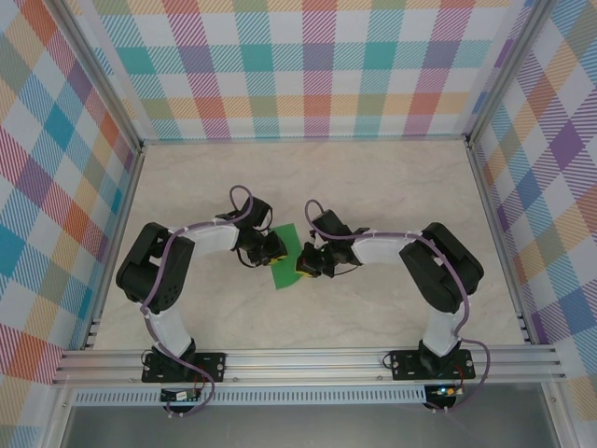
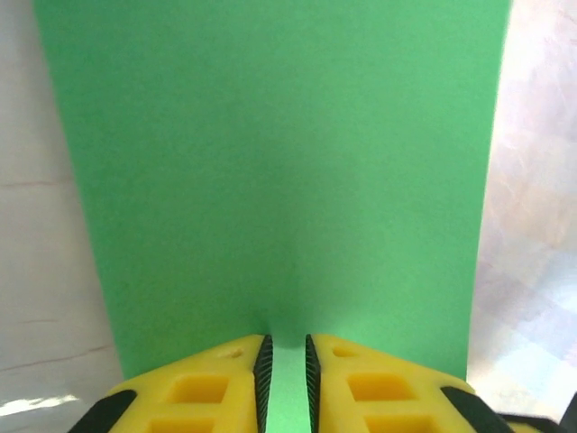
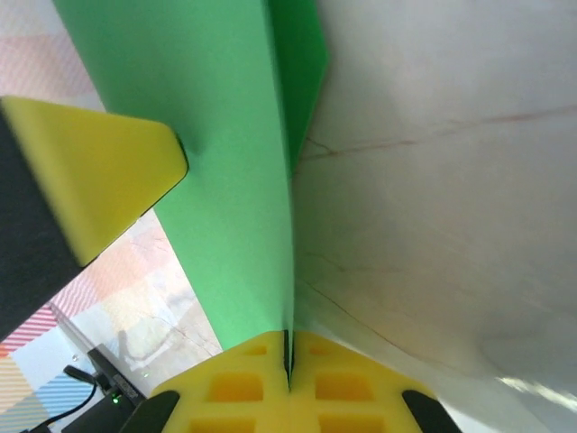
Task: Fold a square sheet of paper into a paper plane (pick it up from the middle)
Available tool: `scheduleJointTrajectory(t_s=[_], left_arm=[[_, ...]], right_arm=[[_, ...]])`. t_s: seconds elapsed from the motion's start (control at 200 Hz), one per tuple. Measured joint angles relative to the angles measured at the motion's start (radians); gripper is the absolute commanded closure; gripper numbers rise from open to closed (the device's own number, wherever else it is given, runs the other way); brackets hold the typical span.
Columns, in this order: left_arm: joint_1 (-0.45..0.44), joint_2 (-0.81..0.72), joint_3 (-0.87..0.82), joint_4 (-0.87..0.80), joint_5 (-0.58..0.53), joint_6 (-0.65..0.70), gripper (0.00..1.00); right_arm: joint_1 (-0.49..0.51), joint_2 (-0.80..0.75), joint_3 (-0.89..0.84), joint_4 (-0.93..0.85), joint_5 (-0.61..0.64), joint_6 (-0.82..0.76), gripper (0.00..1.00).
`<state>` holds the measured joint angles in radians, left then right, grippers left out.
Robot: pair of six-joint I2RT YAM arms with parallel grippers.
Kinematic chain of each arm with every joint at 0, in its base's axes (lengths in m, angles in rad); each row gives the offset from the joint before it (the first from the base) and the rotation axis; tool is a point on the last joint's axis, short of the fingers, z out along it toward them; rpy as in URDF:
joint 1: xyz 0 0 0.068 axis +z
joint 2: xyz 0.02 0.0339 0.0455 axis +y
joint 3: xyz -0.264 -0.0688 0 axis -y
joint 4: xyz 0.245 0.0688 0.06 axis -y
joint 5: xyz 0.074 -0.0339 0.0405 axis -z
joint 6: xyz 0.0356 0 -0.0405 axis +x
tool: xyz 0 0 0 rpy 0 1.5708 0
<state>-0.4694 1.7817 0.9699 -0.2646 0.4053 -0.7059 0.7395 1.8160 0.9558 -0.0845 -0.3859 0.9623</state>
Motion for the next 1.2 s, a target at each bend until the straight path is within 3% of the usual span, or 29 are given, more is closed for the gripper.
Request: scheduleJointTrajectory(t_s=[0.13, 0.34, 0.615, 0.875, 1.2], left_arm=[[-0.006, -0.04, -0.044, 0.08, 0.08, 0.004, 0.7], [-0.061, -0.075, -0.043, 0.211, 0.156, 0.003, 0.72], [-0.135, 0.008, -0.036, 0.244, 0.156, 0.003, 0.77], [-0.144, 0.017, -0.035, 0.204, 0.108, 0.023, 0.78], [-0.144, 0.017, -0.035, 0.187, 0.082, 0.043, 0.79]], right_arm=[[0.0, -0.068, -0.016, -0.078, 0.039, -0.005, 1.0], [-0.019, -0.235, -0.103, -0.196, 0.085, -0.018, 1.0], [-0.049, -0.338, -0.196, -0.297, 0.093, -0.021, 1.0], [-0.051, -0.338, -0.196, -0.299, 0.078, -0.028, 0.78], [-0.057, -0.36, -0.196, -0.343, 0.084, -0.024, 0.79]])
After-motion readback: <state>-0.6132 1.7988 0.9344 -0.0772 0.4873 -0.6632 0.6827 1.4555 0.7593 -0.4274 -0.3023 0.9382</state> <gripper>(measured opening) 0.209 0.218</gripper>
